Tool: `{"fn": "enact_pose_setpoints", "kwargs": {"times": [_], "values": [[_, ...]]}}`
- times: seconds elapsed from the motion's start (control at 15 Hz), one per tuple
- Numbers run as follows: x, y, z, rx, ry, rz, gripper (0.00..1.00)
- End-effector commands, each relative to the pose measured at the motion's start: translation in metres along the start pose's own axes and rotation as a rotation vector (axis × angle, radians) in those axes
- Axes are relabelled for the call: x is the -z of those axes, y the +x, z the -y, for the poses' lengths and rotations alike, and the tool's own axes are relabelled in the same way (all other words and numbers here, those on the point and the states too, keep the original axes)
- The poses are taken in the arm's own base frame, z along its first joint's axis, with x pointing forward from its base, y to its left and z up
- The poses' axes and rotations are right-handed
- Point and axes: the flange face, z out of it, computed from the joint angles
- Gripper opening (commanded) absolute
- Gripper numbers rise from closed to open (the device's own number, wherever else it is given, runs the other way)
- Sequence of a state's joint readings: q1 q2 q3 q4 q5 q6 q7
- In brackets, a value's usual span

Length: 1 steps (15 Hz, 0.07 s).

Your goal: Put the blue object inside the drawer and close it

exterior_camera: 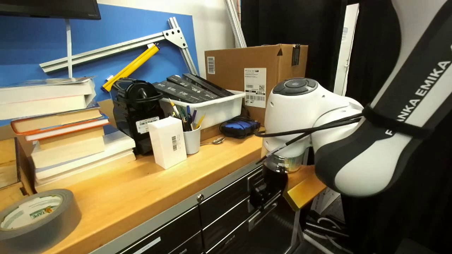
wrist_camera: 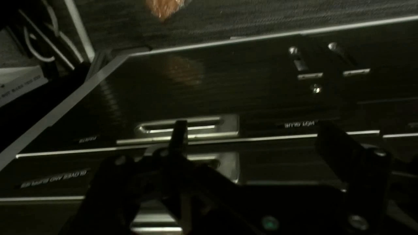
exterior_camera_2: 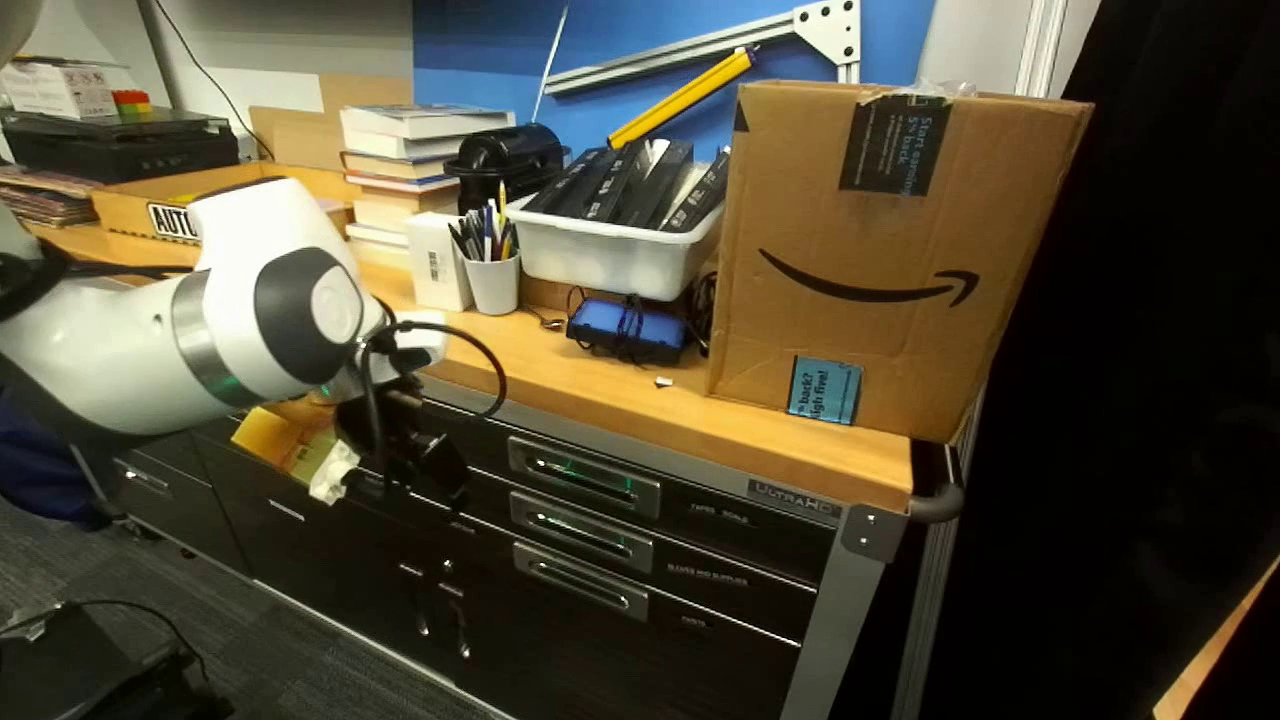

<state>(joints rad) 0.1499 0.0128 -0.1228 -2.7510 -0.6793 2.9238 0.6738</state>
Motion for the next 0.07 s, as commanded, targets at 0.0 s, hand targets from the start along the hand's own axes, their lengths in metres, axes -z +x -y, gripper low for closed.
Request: {"fn": "enact_pose_setpoints", "kwargs": {"times": [0.0], "values": [[-0.0046, -0.0098, -0.0008, 0.001, 0.014, 0.025, 1.00]]}}
